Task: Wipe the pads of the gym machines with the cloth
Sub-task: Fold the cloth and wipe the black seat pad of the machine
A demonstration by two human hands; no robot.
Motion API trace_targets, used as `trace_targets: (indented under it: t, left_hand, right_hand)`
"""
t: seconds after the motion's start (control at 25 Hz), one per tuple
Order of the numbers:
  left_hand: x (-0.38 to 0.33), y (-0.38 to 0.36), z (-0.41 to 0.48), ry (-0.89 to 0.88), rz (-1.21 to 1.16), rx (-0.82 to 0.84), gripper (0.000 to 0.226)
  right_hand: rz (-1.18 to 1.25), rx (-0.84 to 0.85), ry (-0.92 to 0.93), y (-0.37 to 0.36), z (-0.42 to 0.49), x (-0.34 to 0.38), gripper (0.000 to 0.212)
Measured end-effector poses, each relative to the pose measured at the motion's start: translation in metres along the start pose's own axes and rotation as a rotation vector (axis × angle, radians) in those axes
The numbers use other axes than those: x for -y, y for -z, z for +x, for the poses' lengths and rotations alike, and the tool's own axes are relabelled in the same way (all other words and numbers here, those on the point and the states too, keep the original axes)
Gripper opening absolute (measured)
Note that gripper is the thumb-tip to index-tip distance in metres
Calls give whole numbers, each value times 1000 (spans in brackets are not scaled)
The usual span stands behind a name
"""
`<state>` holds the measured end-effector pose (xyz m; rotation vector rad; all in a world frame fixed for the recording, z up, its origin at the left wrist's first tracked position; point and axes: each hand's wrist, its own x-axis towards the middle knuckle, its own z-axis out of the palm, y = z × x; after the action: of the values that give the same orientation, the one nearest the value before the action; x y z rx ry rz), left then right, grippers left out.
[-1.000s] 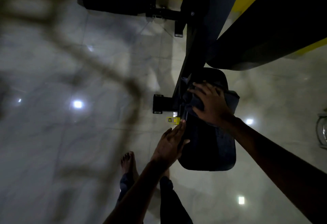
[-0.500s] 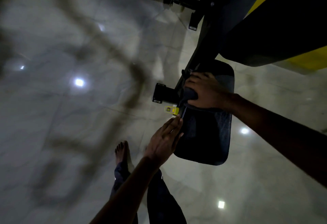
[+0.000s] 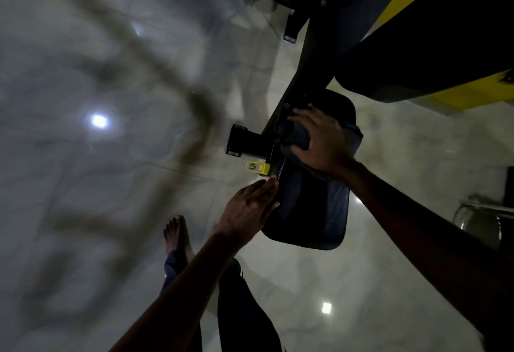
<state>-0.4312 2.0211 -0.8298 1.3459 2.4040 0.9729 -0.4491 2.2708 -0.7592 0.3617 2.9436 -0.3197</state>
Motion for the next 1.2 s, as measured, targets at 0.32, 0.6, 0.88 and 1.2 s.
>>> trace_targets:
  t: [0.32,0.6,0.88,1.2]
  left_hand:
    - [-7,12,22,48,-149,193,64]
    - [-5,1,55,-11,-76,207,59]
    - [-8,11,68,29,-28,95,40]
    - [-1,18,80,-68,51,97,32]
  right_hand:
    - [214,-307,-722,-25,-56,-5,75]
    - [145,-220,-405,-23,-27,-35,62]
    - [361,-410,-862,-37,-86,-18,70]
    - [258,-330,-539,-25,-19,-45,59]
